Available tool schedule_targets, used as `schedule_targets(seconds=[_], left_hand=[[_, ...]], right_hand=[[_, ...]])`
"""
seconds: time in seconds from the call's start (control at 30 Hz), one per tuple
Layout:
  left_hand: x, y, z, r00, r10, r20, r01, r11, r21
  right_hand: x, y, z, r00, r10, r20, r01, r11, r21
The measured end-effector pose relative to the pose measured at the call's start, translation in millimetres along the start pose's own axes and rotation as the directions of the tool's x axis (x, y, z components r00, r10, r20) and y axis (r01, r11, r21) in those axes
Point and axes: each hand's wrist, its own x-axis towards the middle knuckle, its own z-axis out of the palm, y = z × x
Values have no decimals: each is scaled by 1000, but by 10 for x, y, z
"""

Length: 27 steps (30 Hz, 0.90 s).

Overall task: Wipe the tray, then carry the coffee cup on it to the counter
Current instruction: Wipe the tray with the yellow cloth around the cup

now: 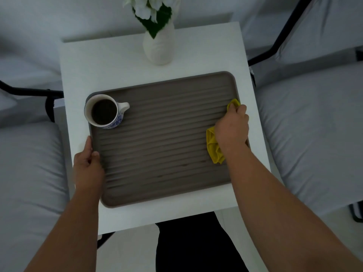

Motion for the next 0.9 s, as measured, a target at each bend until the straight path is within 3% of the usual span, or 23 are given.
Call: schedule_targets(seconds=[0.2, 0.4, 0.63, 0.83, 0.9], left_hand=[[-4, -4, 15, 1000, -7, -1, 7, 1000, -5], [20, -52, 23, 1000, -5, -7, 5, 1000, 4], [-46, 160, -47, 1000, -4, 13, 4, 999, -44], [-39, 125, -62, 995, -95, 28, 98, 988, -118], [-34, 112, -35, 995, -100, 26, 103, 980, -170]], right_hand=[[-143, -324, 2, 994, 35, 106, -34, 999, -7], [-737, -993, 336, 947, -239, 213, 246, 969, -4], [-1302, -1490, 737, 772, -581, 259, 616, 784, -77], [-1410, -1477, 748, 500, -805, 318, 860, 505, -72], [-1327, -1360, 666, 444, -835, 326, 895, 429, -121]])
